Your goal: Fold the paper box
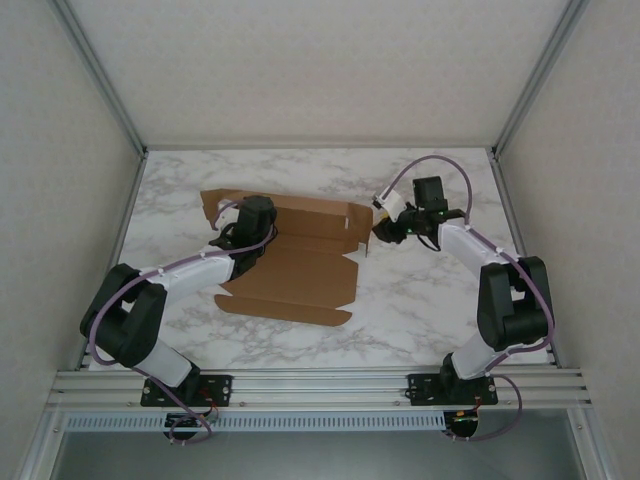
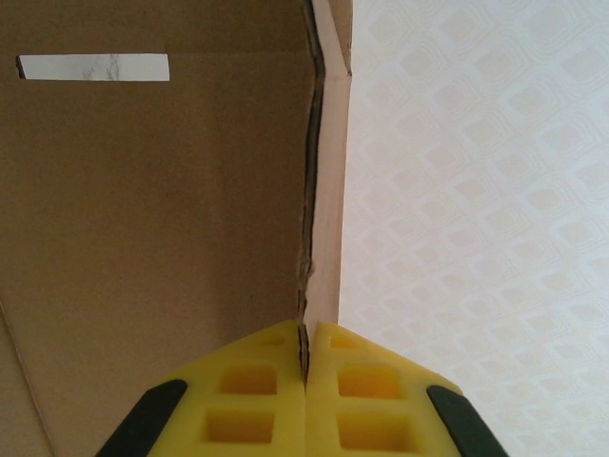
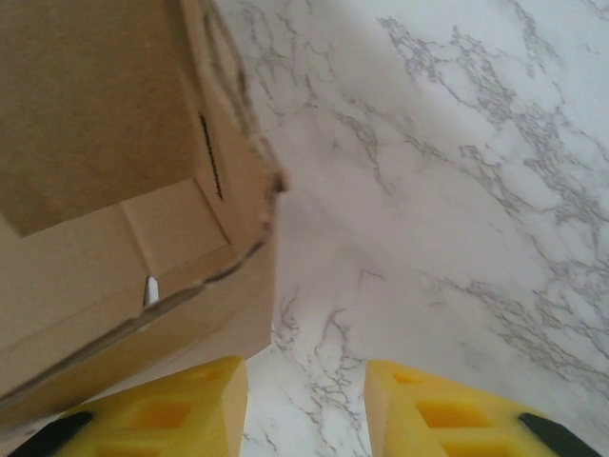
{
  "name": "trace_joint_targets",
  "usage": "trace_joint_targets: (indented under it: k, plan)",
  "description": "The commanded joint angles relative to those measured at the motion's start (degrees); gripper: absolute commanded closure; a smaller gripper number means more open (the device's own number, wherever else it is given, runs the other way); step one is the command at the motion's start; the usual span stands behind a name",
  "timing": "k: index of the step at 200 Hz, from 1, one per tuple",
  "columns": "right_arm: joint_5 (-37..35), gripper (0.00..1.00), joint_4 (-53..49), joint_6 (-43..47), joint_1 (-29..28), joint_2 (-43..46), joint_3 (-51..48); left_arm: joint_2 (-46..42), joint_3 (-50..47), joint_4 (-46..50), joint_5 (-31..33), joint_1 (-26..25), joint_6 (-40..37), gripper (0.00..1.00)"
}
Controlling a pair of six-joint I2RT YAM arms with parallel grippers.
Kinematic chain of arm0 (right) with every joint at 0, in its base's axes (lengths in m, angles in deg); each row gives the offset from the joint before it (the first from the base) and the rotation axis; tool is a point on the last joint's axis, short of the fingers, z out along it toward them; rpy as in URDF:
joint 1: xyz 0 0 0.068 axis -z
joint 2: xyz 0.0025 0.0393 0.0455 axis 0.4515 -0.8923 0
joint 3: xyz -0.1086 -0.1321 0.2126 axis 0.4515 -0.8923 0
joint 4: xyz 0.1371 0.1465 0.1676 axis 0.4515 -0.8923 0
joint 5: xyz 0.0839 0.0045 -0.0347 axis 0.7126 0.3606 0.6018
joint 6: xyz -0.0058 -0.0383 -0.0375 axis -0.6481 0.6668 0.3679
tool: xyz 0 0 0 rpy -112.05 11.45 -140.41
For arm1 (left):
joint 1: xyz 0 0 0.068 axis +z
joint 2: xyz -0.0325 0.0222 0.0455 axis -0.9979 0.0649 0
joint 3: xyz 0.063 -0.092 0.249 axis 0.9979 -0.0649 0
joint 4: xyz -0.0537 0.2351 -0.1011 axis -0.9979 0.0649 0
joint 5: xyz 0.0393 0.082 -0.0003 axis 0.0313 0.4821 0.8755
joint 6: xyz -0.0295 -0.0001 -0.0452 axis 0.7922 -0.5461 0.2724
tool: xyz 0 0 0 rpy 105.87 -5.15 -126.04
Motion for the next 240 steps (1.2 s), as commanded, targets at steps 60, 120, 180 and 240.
trace_joint_targets:
  k: [60,120,180,240]
  plan:
    - [-1.2,0.62,1.12,1.98,-4.93,1.29,-0.92,2.24,-1.1,7.74,-2.6,0.32,-0.26,1.0]
    - [-3.47,0.62,-0.26,5.69,-6.6,1.02,0.97,2.16,-1.44,7.6,-2.61,0.27,-0.17,1.0]
    - [-5.23,0.64,1.04,10.04,-4.56,-0.4,1.84,0.92,-2.03,7.78,-2.34,0.31,-0.78,1.0]
    - [-2.94,0.81,-6.49,17.76,-3.91,-1.35,5.17,0.24,-2.62,7.71,-2.11,0.41,-1.07,1.0]
